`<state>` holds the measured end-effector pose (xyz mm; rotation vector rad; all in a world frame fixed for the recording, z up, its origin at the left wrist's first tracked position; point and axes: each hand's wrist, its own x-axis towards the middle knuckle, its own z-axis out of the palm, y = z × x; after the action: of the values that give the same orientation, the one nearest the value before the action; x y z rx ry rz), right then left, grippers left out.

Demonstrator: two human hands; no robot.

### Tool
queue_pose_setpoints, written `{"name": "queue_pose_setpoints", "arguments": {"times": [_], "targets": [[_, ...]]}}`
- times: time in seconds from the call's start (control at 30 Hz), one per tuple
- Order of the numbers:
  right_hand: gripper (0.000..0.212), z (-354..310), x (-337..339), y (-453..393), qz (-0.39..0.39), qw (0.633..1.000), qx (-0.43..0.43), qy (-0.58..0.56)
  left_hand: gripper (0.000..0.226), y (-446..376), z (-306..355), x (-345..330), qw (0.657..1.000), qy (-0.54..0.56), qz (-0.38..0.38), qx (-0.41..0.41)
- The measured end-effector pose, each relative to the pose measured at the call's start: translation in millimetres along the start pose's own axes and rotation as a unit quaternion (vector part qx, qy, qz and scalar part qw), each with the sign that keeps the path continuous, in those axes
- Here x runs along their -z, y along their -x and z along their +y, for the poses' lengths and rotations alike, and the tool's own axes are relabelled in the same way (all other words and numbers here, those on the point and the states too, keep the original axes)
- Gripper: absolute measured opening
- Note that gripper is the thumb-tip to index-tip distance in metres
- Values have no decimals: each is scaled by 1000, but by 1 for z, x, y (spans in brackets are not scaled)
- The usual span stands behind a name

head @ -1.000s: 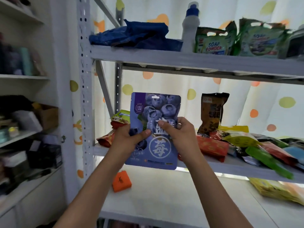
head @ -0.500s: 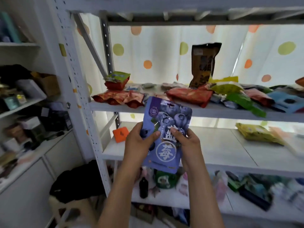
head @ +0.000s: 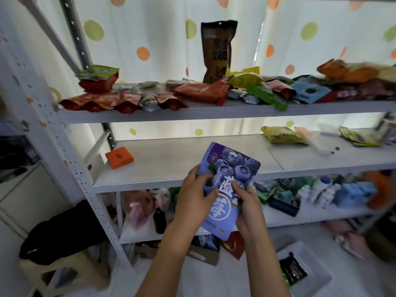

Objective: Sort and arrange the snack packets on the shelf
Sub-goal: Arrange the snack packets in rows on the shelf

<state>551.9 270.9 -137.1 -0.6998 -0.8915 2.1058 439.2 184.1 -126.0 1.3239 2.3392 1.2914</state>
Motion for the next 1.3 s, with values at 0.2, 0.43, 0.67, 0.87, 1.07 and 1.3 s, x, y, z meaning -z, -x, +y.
{"name": "queue_pose_setpoints", "arguments": {"times": [0.2, 0.43, 0.67, 0.87, 1.07, 1.3], "targets": [[49, -15, 15, 12, -12, 992, 7, -122, 62, 0, 16, -19, 979, 157, -131, 1], [25, -1, 25, 14, 35, 990, 87, 103, 21, 7, 26, -22, 951, 245, -185, 46], [56, 15, 30, 11, 92, 958, 143, 229, 38, 10, 5, -15, 933, 339, -17, 116], [51, 25, 26, 13, 59, 966, 130, 217, 27, 14, -4, 0, 910, 384, 24, 156], [51, 33, 18, 10, 66, 964, 125, 223, 19, 19, -11, 9, 902, 391, 43, 176], [30, 30, -23, -4, 68, 953, 178, 235, 18, -12, -12, 45, 927, 349, 72, 112]]}}
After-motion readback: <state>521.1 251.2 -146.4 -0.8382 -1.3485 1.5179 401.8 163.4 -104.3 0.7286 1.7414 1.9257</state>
